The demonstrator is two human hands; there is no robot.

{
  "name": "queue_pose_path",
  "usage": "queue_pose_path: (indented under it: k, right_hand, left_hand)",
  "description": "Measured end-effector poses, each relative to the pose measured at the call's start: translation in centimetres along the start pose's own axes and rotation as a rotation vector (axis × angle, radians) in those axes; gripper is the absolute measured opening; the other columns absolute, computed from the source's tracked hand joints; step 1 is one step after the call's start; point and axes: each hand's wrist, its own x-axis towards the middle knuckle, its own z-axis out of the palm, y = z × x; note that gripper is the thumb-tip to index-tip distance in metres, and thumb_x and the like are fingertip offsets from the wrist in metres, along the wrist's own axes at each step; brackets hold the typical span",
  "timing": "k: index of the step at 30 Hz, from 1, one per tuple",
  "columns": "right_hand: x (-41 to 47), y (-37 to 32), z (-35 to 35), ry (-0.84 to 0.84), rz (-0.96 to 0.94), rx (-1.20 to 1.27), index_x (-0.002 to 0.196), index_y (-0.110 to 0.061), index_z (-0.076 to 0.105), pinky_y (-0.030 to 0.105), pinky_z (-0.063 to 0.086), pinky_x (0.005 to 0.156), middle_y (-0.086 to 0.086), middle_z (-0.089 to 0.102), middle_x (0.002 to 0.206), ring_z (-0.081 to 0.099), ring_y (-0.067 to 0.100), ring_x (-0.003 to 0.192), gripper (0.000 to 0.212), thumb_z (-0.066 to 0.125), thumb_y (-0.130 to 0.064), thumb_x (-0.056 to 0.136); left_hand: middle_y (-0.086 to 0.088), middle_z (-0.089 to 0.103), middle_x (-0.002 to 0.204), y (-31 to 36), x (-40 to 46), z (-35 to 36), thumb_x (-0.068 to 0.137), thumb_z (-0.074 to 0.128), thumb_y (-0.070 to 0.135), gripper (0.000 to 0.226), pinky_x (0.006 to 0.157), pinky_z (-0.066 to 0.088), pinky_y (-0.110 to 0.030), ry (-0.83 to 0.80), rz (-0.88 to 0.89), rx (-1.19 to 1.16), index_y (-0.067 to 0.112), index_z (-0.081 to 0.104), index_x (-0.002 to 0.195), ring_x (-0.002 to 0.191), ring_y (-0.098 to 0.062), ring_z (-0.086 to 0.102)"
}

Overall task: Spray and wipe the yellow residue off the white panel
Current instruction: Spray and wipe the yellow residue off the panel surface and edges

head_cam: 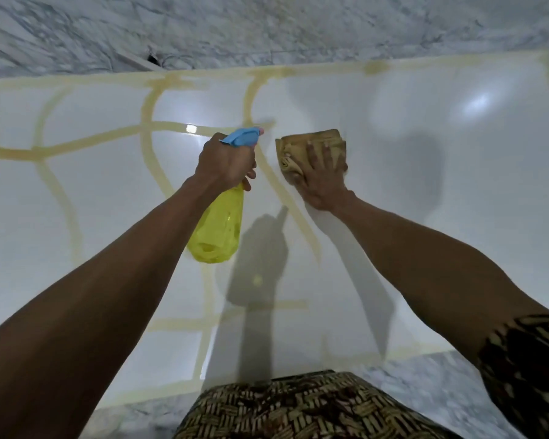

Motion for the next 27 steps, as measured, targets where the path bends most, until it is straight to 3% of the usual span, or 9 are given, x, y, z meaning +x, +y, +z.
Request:
queue_pose_path:
  k: [3, 8, 12, 14, 18, 20, 22, 25, 27]
  right_hand:
    - [-3.7, -0.8, 3.3, 0.102, -0.006, -0.029, 0.148, -0.025, 0.040, 0.082, 0.025, 0.098, 0.021, 0.046, 0.149, 0.039, 0.055, 0.134, 0.056, 0.029, -0.048, 0.098]
    - [-13.4, -3.9, 7.9, 0.090, 0.005, -0.007, 0.150, -0.026, 0.042, 0.079, 0.014, 0.106, 0.018, 0.035, 0.157, 0.028, 0.054, 0.141, 0.064, 0.013, -0.054, 0.100]
    - [-22.5, -7.8, 10.8, -0.063, 0.044, 0.039, 0.157, -0.037, 0.018, 0.071, -0.007, 0.110, 0.010, 0.009, 0.166, 0.001, 0.047, 0.150, 0.073, 0.001, -0.060, 0.090]
    - [-26.8, -9.6, 11.9, -0.134, 0.055, 0.052, 0.156, -0.038, 0.016, 0.068, -0.011, 0.111, 0.008, 0.003, 0.167, -0.005, 0.044, 0.150, 0.078, -0.005, -0.063, 0.086]
    - [-30.9, -11.7, 12.4, -0.265, 0.133, 0.065, 0.158, -0.035, 0.008, 0.065, -0.006, 0.116, 0.002, -0.005, 0.167, -0.009, 0.038, 0.152, 0.070, 0.000, -0.063, 0.094]
    - [-30.6, -12.2, 10.4, -0.344, 0.187, 0.145, 0.159, -0.032, 0.008, 0.061, -0.003, 0.118, 0.000, 0.001, 0.167, -0.002, 0.035, 0.153, 0.062, 0.012, -0.059, 0.102]
    - [-29.7, -11.9, 7.3, -0.437, 0.214, 0.273, 0.157, -0.028, 0.022, 0.056, 0.010, 0.119, 0.006, 0.021, 0.164, 0.018, 0.035, 0.150, 0.064, 0.018, -0.060, 0.102]
    - [-28.0, -10.6, 1.9, -0.445, 0.205, 0.488, 0.139, -0.015, 0.050, 0.045, 0.039, 0.101, 0.014, 0.052, 0.142, 0.051, 0.033, 0.122, 0.064, 0.025, -0.061, 0.101]
    - [-25.5, -9.4, -1.2, -0.363, 0.245, 0.694, 0.124, -0.010, 0.058, 0.039, 0.044, 0.091, 0.012, 0.059, 0.126, 0.058, 0.025, 0.106, 0.053, 0.032, -0.052, 0.103]
  left_hand:
    - [-0.017, 0.065, 0.088, -1.0, -2.2, 0.5, 0.104, 0.057, 0.015, 0.034, 0.043, 0.055, -0.030, -0.015, -0.001, 0.000, 0.021, 0.071, 0.133, 0.067, -0.027, 0.068]
    - [-0.012, 0.069, 0.084, -4.1, -8.2, 1.1, 0.082, 0.065, 0.029, 0.057, 0.047, 0.056, -0.031, -0.057, -0.030, -0.003, 0.015, 0.065, 0.138, 0.065, -0.024, 0.071]
    - [-0.014, 0.068, 0.088, -7.1, -13.2, 1.5, 0.095, 0.063, 0.020, 0.044, 0.046, 0.058, -0.031, -0.077, -0.024, -0.018, 0.015, 0.065, 0.139, 0.066, -0.024, 0.069]
    - [-0.014, 0.068, 0.089, -8.7, -15.2, 1.7, 0.099, 0.061, 0.021, 0.041, 0.046, 0.058, -0.030, -0.080, -0.032, -0.013, 0.016, 0.065, 0.139, 0.064, -0.023, 0.069]
    - [-0.009, 0.071, 0.075, -10.9, -18.1, 1.9, 0.074, 0.057, 0.035, 0.062, 0.064, 0.065, -0.042, -0.082, -0.057, 0.018, 0.014, 0.069, 0.131, 0.065, -0.030, 0.073]
    - [-0.009, 0.072, 0.073, -11.1, -19.0, 1.8, 0.075, 0.057, 0.036, 0.061, 0.071, 0.067, -0.048, -0.082, -0.051, 0.035, 0.015, 0.070, 0.131, 0.069, -0.033, 0.075]
    - [-0.009, 0.072, 0.075, -10.8, -19.6, 1.5, 0.084, 0.059, 0.033, 0.051, 0.070, 0.067, -0.046, -0.087, -0.022, 0.048, 0.017, 0.072, 0.131, 0.070, -0.032, 0.074]
    - [-0.009, 0.071, 0.079, -9.2, -19.4, 0.6, 0.098, 0.058, 0.023, 0.037, 0.065, 0.063, -0.040, -0.058, 0.025, 0.047, 0.019, 0.072, 0.133, 0.072, -0.029, 0.073]
    - [-0.010, 0.071, 0.081, -7.8, -18.6, -0.5, 0.101, 0.055, 0.019, 0.037, 0.062, 0.061, -0.037, -0.031, 0.060, 0.046, 0.022, 0.072, 0.134, 0.073, -0.029, 0.074]
